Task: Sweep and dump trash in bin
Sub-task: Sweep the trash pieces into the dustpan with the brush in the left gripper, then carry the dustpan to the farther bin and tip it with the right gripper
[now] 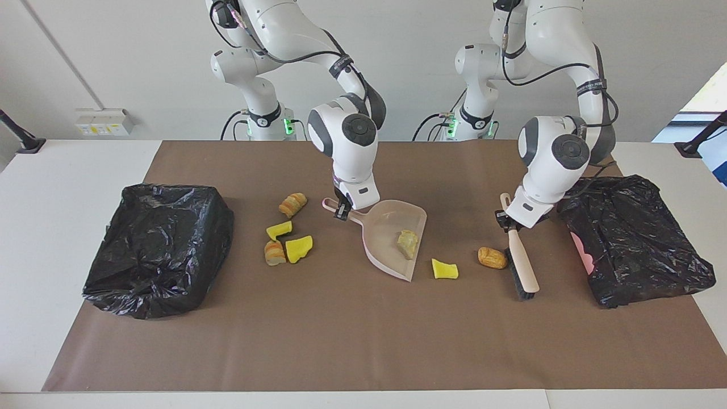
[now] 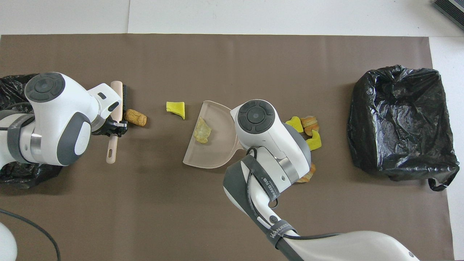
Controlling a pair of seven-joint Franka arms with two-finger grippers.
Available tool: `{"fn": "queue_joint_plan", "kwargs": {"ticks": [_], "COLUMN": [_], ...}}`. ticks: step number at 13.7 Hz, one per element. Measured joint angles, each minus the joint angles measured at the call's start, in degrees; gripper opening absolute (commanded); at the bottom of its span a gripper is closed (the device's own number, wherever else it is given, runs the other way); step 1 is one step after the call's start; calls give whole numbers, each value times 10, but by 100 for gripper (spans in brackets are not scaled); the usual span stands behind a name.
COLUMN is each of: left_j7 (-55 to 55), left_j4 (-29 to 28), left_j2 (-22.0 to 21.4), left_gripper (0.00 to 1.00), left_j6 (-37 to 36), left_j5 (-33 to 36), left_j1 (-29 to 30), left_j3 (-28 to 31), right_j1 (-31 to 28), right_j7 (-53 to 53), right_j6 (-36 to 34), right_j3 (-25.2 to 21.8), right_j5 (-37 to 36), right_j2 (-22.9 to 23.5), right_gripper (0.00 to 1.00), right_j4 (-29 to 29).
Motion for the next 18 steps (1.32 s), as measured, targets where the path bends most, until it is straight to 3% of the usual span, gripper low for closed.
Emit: {"fn": "queue_joint_plan", "kwargs": {"ticks": [8,12,14,18], "left_j7": [41,39,11,-12], "left_j4": [-22,-50,-53,-43], "left_j2": [-2,-24,-32,-38], "left_gripper": [0,0,0,0], "left_j6": [37,37,37,26], "left_j5": [0,-52,-98,-113], "left_j1": [-120,-179,-195,-193], "left_j3": [-11,-13,-12,-2], "right_j1": [0,0,0,0], "right_j7": [3,4,4,4], "right_j6": [1,1,1,2], "right_j3": [0,0,0,0], "right_j5": [0,0,0,0], "right_j2": [0,0,0,0], "right_gripper": [0,0,0,0], "right_j4": [-2,-3,-3,-4]}}
